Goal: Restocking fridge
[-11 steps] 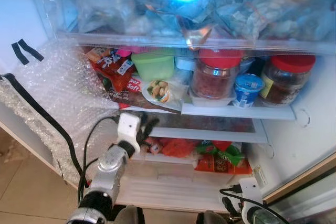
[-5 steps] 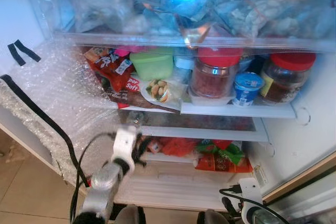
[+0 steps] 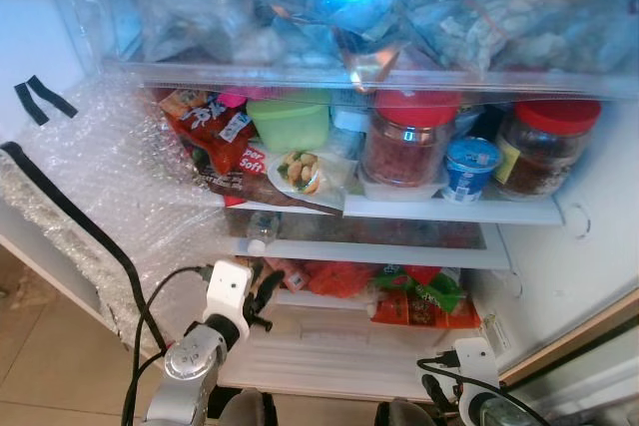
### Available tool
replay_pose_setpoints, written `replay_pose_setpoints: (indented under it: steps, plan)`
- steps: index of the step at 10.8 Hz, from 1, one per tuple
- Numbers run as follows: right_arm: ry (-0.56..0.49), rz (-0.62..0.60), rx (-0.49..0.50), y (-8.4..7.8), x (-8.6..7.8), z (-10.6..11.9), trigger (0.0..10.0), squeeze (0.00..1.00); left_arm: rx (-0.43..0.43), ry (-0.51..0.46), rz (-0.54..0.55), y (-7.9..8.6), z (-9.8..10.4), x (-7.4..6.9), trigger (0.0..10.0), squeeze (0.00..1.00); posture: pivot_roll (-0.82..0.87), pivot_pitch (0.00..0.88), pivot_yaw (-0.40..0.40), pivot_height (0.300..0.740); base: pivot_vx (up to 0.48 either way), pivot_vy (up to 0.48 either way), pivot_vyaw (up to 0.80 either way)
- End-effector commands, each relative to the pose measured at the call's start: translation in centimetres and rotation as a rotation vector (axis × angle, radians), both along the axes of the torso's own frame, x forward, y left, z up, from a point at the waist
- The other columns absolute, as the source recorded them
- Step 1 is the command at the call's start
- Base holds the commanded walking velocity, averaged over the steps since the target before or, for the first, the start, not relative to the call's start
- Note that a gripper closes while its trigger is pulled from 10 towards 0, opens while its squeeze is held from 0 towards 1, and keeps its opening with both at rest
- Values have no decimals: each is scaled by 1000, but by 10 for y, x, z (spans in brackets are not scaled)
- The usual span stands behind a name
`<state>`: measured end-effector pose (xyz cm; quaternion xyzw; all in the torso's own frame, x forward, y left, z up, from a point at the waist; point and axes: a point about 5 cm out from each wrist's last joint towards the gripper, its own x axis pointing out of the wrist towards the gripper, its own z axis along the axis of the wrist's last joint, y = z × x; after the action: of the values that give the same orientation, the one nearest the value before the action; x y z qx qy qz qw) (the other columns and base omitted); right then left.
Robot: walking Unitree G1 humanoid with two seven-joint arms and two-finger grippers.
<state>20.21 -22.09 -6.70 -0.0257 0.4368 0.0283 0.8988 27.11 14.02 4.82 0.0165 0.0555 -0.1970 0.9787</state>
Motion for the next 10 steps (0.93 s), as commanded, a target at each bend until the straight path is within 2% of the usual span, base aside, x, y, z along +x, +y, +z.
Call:
replay_pose_setpoints:
  steps: [1,6,10]
  plan:
    - [8,-7,2,-1,-2,-1,10000,0,7,-2,-2,0,0,0,10000,0,-6,49,0,655,0,0,0]
    - [10,-8,4,-1,-3,-1,10000,0,35,-15,63,4,7,11,10000,0,-12,55,3,655,0,0,0]
    - [12,-7,4,-1,-3,-2,10000,0,55,7,92,8,2,10,10000,0,-9,59,3,655,0,0,0]
